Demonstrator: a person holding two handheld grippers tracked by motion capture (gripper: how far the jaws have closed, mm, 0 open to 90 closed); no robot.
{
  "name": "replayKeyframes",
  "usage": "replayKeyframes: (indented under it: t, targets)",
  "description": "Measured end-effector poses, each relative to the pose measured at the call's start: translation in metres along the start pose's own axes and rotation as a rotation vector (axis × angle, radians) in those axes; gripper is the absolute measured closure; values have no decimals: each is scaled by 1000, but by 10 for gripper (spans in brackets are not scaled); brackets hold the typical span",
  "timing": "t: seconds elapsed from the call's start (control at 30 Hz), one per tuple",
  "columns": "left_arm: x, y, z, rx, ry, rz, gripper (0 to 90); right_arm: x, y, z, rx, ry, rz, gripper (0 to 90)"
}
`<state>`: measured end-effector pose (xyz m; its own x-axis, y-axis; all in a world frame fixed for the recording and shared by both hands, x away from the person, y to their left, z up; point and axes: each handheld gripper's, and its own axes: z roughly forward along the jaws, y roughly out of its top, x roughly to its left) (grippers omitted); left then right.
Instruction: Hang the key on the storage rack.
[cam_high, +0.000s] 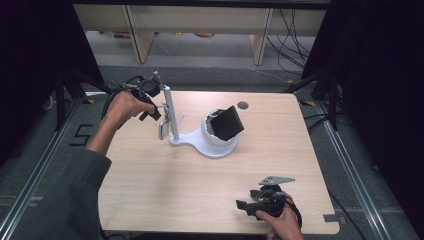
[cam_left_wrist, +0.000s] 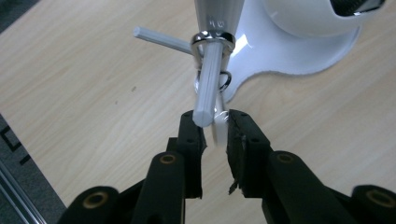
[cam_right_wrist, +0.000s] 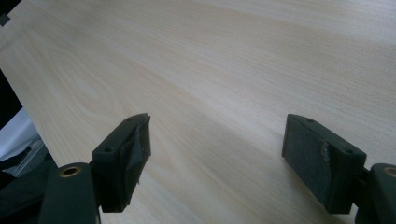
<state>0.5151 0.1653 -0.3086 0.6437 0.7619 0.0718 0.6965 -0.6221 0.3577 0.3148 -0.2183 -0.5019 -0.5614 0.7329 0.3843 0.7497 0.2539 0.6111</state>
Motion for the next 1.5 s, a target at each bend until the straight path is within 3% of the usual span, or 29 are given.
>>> replayKeyframes:
  t: [0.2, 0.27, 0.5, 0.57, 0.7, 0.73, 0.83, 0.9, 0.93, 0.97, 1.0, 1.03, 1.13, 1.17, 1.23, 1.27, 1.37, 1.43, 1.5]
  targets:
    - [-1, -3, -4, -4, -8, 5, 696, -1, 0, 0, -9, -8, -22, 245]
    - [-2, -4, -5, -16, -8, 2, 676, 0, 0, -1, -2, -12, -3, 244]
    - [-3, -9, -5, -24, -34, 10, 612, -2, 0, -1, -14, -11, -19, 245]
    - [-4, -11, -6, -20, -38, 8, 554, -1, 1, -1, -18, -14, -19, 244]
    - [-9, -16, -11, -48, -45, 12, 527, -1, 1, 0, -34, -3, -10, 242]
    - [-10, -17, -12, -48, -46, 12, 508, -2, 1, -1, -37, -24, -45, 241]
    - [-11, -20, -13, -52, -46, 11, 471, -1, 0, -2, -22, -12, -17, 240]
    - [-12, -25, -14, -67, -57, 7, 439, -3, 1, -1, -38, -9, -47, 239]
    - [-13, -29, -14, -64, -60, 7, 425, -2, 1, -2, -40, -21, -48, 238]
    - [-13, -29, -14, -64, -60, 7, 411, -3, 1, 0, -40, 6, -46, 238]
    - [-16, -34, -14, -90, -63, -10, 394, -3, 1, 0, -40, 6, -47, 236]
    - [-16, -34, -14, -90, -63, -10, 385, -1, 1, -1, -35, 1, -18, 237]
    - [-19, -47, -14, -108, -72, -13, 354, -2, 1, -2, -37, -20, -47, 236]
    - [-19, -47, -14, -108, -72, -13, 346, -3, 1, -1, -43, 3, -47, 237]
    - [-21, -58, -13, -124, -85, 6, 344, -3, 2, -3, -39, -17, -47, 237]
    - [-22, -61, -12, -130, -89, 12, 340, -1, 1, -2, -33, -1, -14, 236]
    - [-27, -67, -10, -142, -93, 15, 320, -2, 1, -2, -35, -4, -26, 236]
    - [-33, -74, -7, -157, -101, 19, 310, -1, 1, -2, -30, -6, -10, 236]
    - [-45, -85, -4, -172, -102, 47, 299, -2, 1, -2, -35, -11, -31, 236]
